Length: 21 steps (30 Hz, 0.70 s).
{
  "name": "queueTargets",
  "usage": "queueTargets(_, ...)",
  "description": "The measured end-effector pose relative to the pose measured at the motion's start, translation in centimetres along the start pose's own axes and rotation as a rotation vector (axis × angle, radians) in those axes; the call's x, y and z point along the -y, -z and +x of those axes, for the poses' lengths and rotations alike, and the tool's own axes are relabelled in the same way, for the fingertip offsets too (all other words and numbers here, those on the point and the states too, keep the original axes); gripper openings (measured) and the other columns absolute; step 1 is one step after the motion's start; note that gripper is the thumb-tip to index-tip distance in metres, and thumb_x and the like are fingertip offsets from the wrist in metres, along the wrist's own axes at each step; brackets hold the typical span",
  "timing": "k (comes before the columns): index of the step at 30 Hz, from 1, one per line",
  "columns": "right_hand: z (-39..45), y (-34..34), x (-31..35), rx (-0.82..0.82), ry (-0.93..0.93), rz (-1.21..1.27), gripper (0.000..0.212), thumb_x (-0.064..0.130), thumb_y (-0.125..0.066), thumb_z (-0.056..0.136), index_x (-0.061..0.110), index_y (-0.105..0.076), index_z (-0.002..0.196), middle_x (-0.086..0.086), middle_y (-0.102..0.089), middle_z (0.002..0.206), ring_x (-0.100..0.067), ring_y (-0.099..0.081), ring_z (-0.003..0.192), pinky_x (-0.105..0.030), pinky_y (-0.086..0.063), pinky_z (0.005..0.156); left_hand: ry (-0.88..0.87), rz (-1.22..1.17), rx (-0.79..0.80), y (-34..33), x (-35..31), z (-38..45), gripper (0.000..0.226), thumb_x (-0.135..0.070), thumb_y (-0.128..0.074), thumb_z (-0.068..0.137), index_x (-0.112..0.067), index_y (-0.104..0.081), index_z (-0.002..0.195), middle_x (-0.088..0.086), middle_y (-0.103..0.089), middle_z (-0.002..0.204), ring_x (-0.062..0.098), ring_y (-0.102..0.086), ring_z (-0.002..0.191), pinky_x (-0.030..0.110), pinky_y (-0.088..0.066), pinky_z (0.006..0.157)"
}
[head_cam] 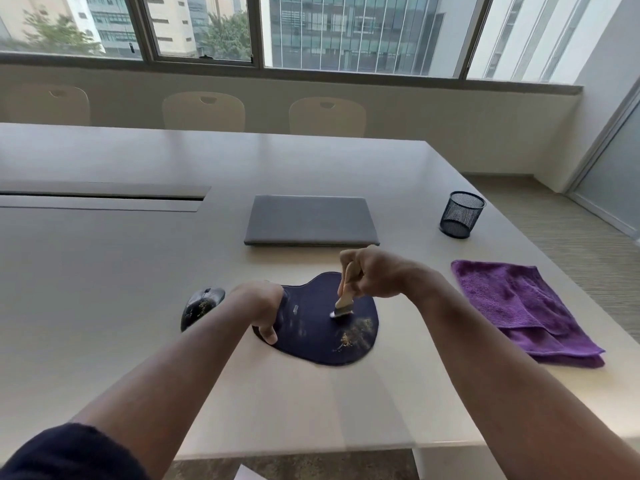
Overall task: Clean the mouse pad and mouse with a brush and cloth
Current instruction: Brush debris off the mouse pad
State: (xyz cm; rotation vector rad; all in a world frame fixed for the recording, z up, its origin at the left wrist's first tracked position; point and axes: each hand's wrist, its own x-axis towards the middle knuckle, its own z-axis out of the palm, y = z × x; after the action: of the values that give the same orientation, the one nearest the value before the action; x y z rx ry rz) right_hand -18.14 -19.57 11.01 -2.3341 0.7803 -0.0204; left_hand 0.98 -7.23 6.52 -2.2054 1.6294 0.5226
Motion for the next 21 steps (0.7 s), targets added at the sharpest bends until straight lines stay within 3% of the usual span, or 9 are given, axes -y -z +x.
queueTargets(2,-0.2,0.2,0.2,0.072,-0.014,0.058,0.029,-0.012,-0.063,0.081,0.013,-0.052,0.072,-0.010,-0.077,0.087,-0.014,-0.075,0.082,-0.032,-0.061,0.076,0.004,0.000,0.001,0.0,0.0,-0.1,0.065,-0.039,-0.088,0.064,-0.020,-0.059,0.119,0.002,-0.064,0.118,0.026,-0.062,0.106,0.035,-0.051,0.091)
queueTargets(7,-0.1,0.0,1.4,-0.013,0.066,0.010,0.031,-0.012,-0.063,0.079,0.015,-0.051,0.070,-0.007,-0.077,0.088,-0.012,-0.074,0.084,-0.032,-0.061,0.076,0.003,0.016,0.005,0.2,-0.2,-0.1,0.067,-0.040,-0.088,0.064,-0.020,-0.058,0.121,0.003,-0.064,0.119,0.027,-0.061,0.108,0.036,-0.051,0.091)
queueTargets(12,-0.2,-0.4,1.6,0.170,0.012,0.016,0.027,-0.016,-0.059,0.081,0.010,-0.053,0.075,-0.008,-0.077,0.087,-0.011,-0.075,0.080,-0.028,-0.062,0.071,0.015,0.020,0.005,0.1,-0.1,0.0,0.071,-0.043,-0.088,0.064,-0.021,-0.057,0.124,0.003,-0.063,0.120,0.026,-0.061,0.108,0.035,-0.051,0.092)
queueTargets(17,-0.1,-0.6,2.1,0.067,0.063,-0.020,0.026,-0.014,-0.064,0.077,0.010,-0.053,0.073,-0.002,-0.077,0.085,-0.010,-0.073,0.081,-0.029,-0.061,0.072,0.002,0.026,0.009,0.1,-0.1,0.0,0.070,-0.043,-0.088,0.064,-0.021,-0.057,0.124,0.003,-0.064,0.119,0.026,-0.061,0.108,0.037,-0.051,0.093)
queueTargets(21,-0.3,-0.6,2.2,0.178,0.038,-0.020,0.026,-0.014,-0.062,0.079,0.009,-0.056,0.073,0.004,-0.076,0.077,-0.004,-0.073,0.075,-0.026,-0.060,0.070,-0.010,0.022,-0.002,-0.1,0.1,0.0,0.075,-0.042,-0.087,0.065,-0.020,-0.052,0.127,0.003,-0.062,0.122,0.027,-0.059,0.110,0.036,-0.050,0.093)
